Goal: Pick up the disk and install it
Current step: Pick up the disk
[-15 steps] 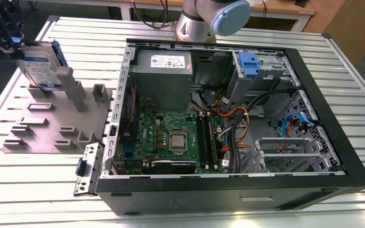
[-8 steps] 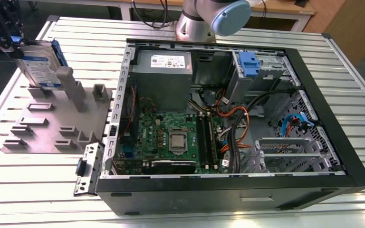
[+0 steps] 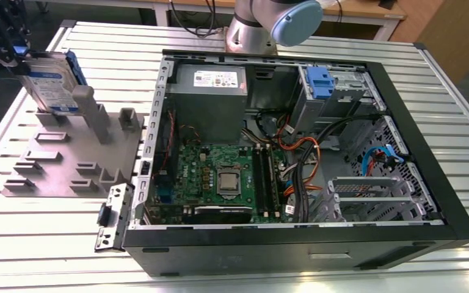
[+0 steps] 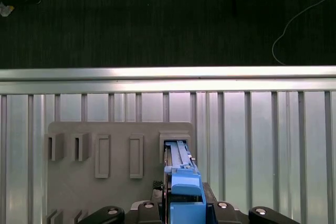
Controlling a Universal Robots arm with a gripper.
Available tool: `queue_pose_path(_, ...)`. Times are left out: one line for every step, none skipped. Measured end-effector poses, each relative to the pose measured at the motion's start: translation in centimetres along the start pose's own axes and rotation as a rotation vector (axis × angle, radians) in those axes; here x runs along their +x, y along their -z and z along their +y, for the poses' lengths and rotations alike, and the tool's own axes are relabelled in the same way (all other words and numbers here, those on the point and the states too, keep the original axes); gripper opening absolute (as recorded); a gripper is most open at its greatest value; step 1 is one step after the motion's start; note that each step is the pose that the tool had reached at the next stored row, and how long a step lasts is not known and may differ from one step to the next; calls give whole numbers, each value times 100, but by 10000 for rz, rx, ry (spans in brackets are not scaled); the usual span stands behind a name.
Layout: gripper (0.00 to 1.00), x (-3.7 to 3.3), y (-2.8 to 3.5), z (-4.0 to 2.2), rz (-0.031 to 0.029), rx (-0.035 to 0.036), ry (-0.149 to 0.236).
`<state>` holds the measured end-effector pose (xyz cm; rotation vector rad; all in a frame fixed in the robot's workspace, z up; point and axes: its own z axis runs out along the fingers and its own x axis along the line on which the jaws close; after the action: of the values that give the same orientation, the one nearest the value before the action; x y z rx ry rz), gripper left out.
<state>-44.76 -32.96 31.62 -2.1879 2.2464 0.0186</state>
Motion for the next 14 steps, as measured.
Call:
queue_pose_path(36,0,2,0,1,-1,0)
queue_pose_path(36,0,5,0,1,-1,0)
queue_pose_path(36,0,7,0,1,-1,0)
queue_pose_path(36,0,9,0,0,-1,0)
queue_pose_path(36,0,16,0,0,0,0)
queue_pose_path(36,0,18,0,0,-1,0)
queue_pose_path(36,0,18,0,0,0,0)
queue_pose_path(36,0,18,0,0,0,0)
queue_pose_path(36,0,19,0,0,-1,0)
queue_pose_path(36,0,19,0,0,-1,0)
queue_pose_path(36,0,19,0,1,-1,0)
queue_pose_path(36,0,19,0,0,0,0)
queue_pose_path(36,0,19,0,0,0,0)
queue_pose_path(36,0,19,0,0,0,0)
